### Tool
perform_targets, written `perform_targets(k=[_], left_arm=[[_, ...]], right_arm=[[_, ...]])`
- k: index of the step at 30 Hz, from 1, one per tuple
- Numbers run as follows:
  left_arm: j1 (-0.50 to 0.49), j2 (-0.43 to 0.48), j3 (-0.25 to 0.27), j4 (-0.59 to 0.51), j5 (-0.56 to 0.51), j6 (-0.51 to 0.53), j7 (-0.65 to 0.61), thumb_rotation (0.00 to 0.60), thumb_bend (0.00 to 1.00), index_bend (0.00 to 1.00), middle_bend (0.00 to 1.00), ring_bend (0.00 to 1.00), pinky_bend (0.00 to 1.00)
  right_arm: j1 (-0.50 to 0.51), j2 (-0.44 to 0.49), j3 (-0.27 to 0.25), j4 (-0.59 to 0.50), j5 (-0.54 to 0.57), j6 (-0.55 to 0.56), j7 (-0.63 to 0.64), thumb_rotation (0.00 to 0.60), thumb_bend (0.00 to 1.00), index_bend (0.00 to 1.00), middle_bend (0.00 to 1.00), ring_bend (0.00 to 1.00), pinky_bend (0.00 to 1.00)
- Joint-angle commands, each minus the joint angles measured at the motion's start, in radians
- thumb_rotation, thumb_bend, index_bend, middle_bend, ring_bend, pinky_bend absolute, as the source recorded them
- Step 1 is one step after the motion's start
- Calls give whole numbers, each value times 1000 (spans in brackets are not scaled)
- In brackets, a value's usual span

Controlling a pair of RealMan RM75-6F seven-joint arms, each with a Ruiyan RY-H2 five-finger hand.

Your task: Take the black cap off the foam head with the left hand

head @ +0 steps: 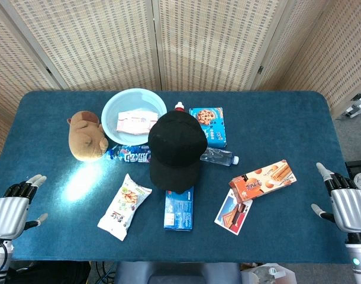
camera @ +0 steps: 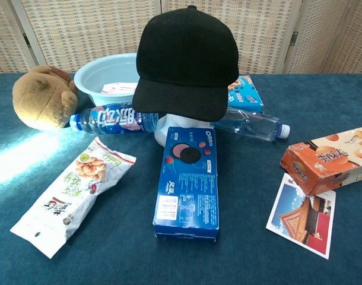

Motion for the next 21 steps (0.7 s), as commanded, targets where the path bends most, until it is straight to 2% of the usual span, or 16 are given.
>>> perform_targets(k=[1,21], left_arm=[[-2,-2,0,3,4,0,-4,600,106,180,168,195,199],[-57,2,3,16,94,-21,-83,600,105,180,170,222,200]], right_arm=[[-3,2,0,-1,1,3,1,600,81,90,233,220,327],[-5,70,28,-64,-19,46,-5,600,81,90,233,220,327]])
